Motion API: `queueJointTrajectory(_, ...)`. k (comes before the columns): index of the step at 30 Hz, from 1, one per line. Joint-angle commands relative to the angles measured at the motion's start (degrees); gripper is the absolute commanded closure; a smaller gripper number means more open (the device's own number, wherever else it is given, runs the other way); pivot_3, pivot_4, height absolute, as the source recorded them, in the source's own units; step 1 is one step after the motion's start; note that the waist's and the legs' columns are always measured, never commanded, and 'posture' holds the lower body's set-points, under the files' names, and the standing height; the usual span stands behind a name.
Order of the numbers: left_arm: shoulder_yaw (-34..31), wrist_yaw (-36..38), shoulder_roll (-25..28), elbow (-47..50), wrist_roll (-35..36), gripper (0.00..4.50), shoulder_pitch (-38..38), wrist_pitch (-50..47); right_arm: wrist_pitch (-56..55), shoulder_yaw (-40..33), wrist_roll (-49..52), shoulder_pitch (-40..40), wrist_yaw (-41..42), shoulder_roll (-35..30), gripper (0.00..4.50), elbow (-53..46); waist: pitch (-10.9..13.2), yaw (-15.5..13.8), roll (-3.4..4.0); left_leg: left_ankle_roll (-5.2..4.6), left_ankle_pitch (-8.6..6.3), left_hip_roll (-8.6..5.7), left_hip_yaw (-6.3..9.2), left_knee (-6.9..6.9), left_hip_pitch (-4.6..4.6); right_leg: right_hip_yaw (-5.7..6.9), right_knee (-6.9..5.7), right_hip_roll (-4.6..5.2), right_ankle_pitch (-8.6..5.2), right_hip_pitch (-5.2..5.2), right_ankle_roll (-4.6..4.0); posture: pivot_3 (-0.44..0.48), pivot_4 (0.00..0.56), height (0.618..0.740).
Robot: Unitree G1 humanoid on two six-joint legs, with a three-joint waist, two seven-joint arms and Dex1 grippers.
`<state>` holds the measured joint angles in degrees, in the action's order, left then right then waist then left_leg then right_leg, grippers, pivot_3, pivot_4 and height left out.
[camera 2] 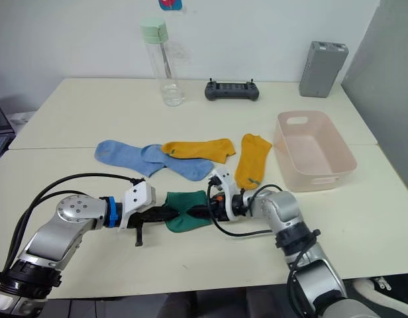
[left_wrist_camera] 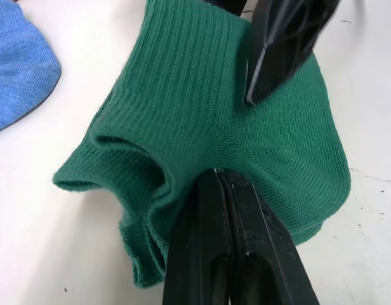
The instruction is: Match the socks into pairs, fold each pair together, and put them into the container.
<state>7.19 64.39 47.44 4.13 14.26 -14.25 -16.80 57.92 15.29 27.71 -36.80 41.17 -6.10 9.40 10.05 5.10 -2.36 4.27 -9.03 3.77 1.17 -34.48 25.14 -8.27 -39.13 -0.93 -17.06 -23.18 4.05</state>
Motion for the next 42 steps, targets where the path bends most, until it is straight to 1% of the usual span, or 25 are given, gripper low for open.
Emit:
queueJointTrajectory(1, -1.55, -0.36, -0.11, 1.38, 0.53, 4.50, -0.16, -0.17, -1.44, 0.95, -0.57, -0.28, 0.93, 0.33, 2.17, -0.79, 0.00, 0.00, 0.00, 0.00, 0.00, 0.00, 0.01, 0.00, 0.00, 0.00, 0.00, 0.00, 0.00, 0.00, 0.00, 0.000, 0.150, 0.740)
queueJointTrajectory(2, -1.66, -0.41, -0.16, 1.28, 0.55, 4.50, -0.19, -0.14, -2.02, 0.89, -0.83, -0.13, 0.73, 0.35, 2.43, -0.73, 0.00, 0.00, 0.00, 0.00, 0.00, 0.00, 0.00, 0.00, 0.00, 0.00, 0.00, 0.00, 0.00, 0.00, 0.00, 0.000, 0.150, 0.740)
queueJointTrajectory(5, -1.87, -0.34, -0.30, 1.57, 0.93, 4.50, -0.11, -0.49, -2.58, 0.15, -1.04, 0.18, 0.50, 0.14, 3.44, -0.68, 0.00, -0.02, 0.01, 0.00, 0.00, 0.00, 0.01, 0.00, 0.00, 0.00, 0.00, 0.00, 0.00, 0.00, 0.00, 0.000, 0.150, 0.740)
queueJointTrajectory(6, -2.22, -0.51, -0.61, 1.87, 1.41, 4.50, -0.27, -0.63, -2.34, -0.36, -0.77, 0.33, 0.68, -0.26, 3.85, -1.30, 0.00, -0.02, 0.01, 0.00, 0.00, 0.00, 0.00, 0.00, 0.00, 0.00, 0.00, 0.00, 0.00, 0.00, 0.00, 0.000, 0.150, 0.740)
queueJointTrajectory(8, -3.00, -1.14, -1.45, 2.17, 2.03, 4.50, -0.89, -0.14, -2.18, -1.18, -0.37, 0.56, 0.93, -0.96, 4.47, -2.46, 0.00, -0.05, 0.01, 0.00, 0.00, 0.00, 0.01, 0.01, 0.00, 0.01, 0.00, 0.00, 0.00, 0.00, 0.00, 0.000, 0.150, 0.740)
queueJointTrajectory(11, -4.56, -1.97, -3.07, 3.82, 4.83, 4.50, -2.26, -2.46, -1.57, -3.38, 0.54, 0.53, 0.66, -2.00, 4.49, -4.26, 0.01, -0.28, 0.01, 0.00, 0.00, 0.00, 0.02, -0.01, 0.02, 0.01, 0.00, 0.00, 0.00, 0.00, 0.00, 0.000, 0.150, 0.740)
queueJointTrajectory(12, -5.47, -2.19, -3.75, 5.48, 7.51, 4.50, -3.16, -5.31, -0.93, -4.90, 1.23, 0.30, 0.65, -3.20, 4.49, -5.81, 0.01, -0.34, 0.01, 0.00, 0.00, -0.01, 0.04, -0.02, 0.04, 0.02, 0.00, 0.00, 0.00, 0.00, 0.01, 0.000, 0.150, 0.740)
queueJointTrajectory(13, -6.06, -2.41, -4.19, 6.80, 9.36, 4.11, -3.74, -7.49, -0.41, -5.95, 1.73, 0.19, 0.70, -4.11, 4.50, -7.00, 0.01, -0.40, 0.01, 0.00, 0.00, -0.02, 0.06, -0.03, 0.08, 0.02, 0.01, 0.00, 0.01, 0.00, 0.02, 0.000, 0.150, 0.740)
queueJointTrajectory(15, -7.71, -3.95, -5.88, 9.79, 14.58, 3.61, -6.35, -13.24, 1.41, -9.89, 3.66, -0.69, 0.43, -7.43, 4.50, -10.74, 0.02, -0.49, 0.02, 0.00, 0.00, -0.05, 0.12, -0.12, 0.21, 0.06, 0.03, 0.01, 0.02, -0.02, 0.03, 0.000, 0.150, 0.740)
queueJointTrajectory(17, -8.67, -7.42, -9.10, 12.10, 19.18, 2.99, -11.55, -18.43, 1.71, -15.34, 3.92, -3.27, 0.39, -14.61, 4.50, -14.41, 0.09, -0.76, 0.11, 0.00, 0.00, -0.06, 0.20, -0.22, 0.33, 0.13, 0.04, 0.01, 0.03, -0.03, 0.06, 0.000, 0.150, 0.740)
queueJointTrajectory(18, -8.68, -8.80, -10.40, 12.70, 20.11, 2.69, -13.63, -19.79, 0.65, -16.43, 3.06, -4.22, 0.75, -18.11, 4.50, -15.44, 0.15, -1.01, 0.19, 0.00, 0.00, -0.08, 0.26, -0.35, 0.46, 0.18, 0.05, 0.02, 0.07, -0.05, 0.12, 0.000, 0.150, 0.740)
queueJointTrajectory(21, -8.10, -13.77, -15.57, 12.72, 21.21, 1.69, -19.94, -21.79, -1.87, -18.98, 1.55, -7.05, 2.82, -28.03, 4.50, -15.91, 0.18, -1.48, 0.26, 0.00, 0.00, -0.12, 0.24, -0.49, 0.57, 0.15, 0.13, 0.04, 0.15, -0.06, 0.28, 0.000, 0.150, 0.740)
queueJointTrajectory(24, -6.87, -17.28, -20.24, 12.18, 21.25, 0.77, -24.62, -22.36, -5.49, -19.60, -0.50, -8.46, 5.44, -35.89, 4.50, -15.01, 0.18, -1.66, 0.26, 0.00, 0.00, -0.10, 0.26, -0.46, 0.51, 0.16, 0.14, 0.01, 0.15, -0.04, 0.28, 0.000, 0.150, 0.740)
queueJointTrajectory(26, -4.57, -20.11, -25.09, 11.00, 19.79, 0.12, -28.20, -21.22, -11.43, -19.04, -5.09, -9.82, 7.08, -42.50, 4.50, -11.90, 0.20, -1.52, 0.29, -0.01, 0.00, -0.10, 0.23, -0.43, 0.50, 0.12, 0.14, 0.00, 0.17, -0.04, 0.24, 0.000, 0.150, 0.740)
queueJointTrajectory(27, -3.28, -22.23, -28.31, 9.72, 18.58, 0.06, -30.10, -20.04, -15.79, -18.31, -8.44, -10.75, 7.64, -45.99, 4.50, -9.43, 0.22, -1.71, 0.33, -0.01, 0.00, -0.14, 0.21, -0.43, 0.52, 0.08, 0.15, 0.02, 0.23, -0.05, 0.13, 0.000, 0.150, 0.740)
queueJointTrajectory(29, -0.89, -26.62, -34.56, 7.11, 15.70, 0.06, -32.11, -17.44, -25.52, -15.40, -15.64, -12.17, 7.85, -50.92, 4.50, -4.47, 0.26, -1.92, 0.39, -0.01, 0.00, -0.24, 0.14, -0.47, 0.54, 0.00, 0.19, 0.09, 0.25, -0.05, 0.16, 0.000, 0.150, 0.740)
queueJointTrajectory(31, 1.09, -29.45, -38.80, 4.70, 12.66, 0.06, -32.80, -14.78, -33.78, -12.54, -20.70, -13.34, 7.76, -52.35, 4.50, 0.46, 0.26, -1.95, 0.39, -0.01, 0.00, -0.30, 0.09, -0.48, 0.53, -0.05, 0.25, 0.15, 0.27, -0.04, 0.20, 0.000, 0.150, 0.740)
queueJointTrajectory(34, 3.64, -32.70, -44.07, 2.78, 9.94, 0.06, -33.83, -13.12, -46.70, -8.07, -29.17, -15.36, 5.40, -52.12, 4.50, 8.91, 0.26, -1.23, 0.40, -0.01, 0.00, -0.28, 0.04, -0.46, 0.43, -0.14, 0.24, 0.12, 0.28, -0.02, 0.19, 0.000, 0.150, 0.740)
queueJointTrajectory(37, 5.02, -32.30, -45.44, 4.04, 9.52, 0.06, -33.50, -13.56, -59.10, -3.47, -37.13, -16.82, 4.12, -51.96, 4.50, 16.32, 0.29, -0.73, 0.48, -0.01, 0.00, -0.28, 0.03, -0.43, 0.35, -0.20, 0.14, 0.10, 0.28, -0.02, 0.18, 0.000, 0.150, 0.740)
queueJointTrajectory(42, 5.05, -30.45, -42.99, 5.43, 9.48, 0.06, -31.66, -14.05, -70.14, -0.18, -42.79, -18.96, 2.53, -48.92, 4.50, 25.19, 0.34, -0.14, 0.75, -0.01, 0.01, -0.29, -0.11, -0.41, 0.29, -0.36, 0.12, 0.11, 0.34, -0.02, 0.12, 0.000, 0.150, 0.740)
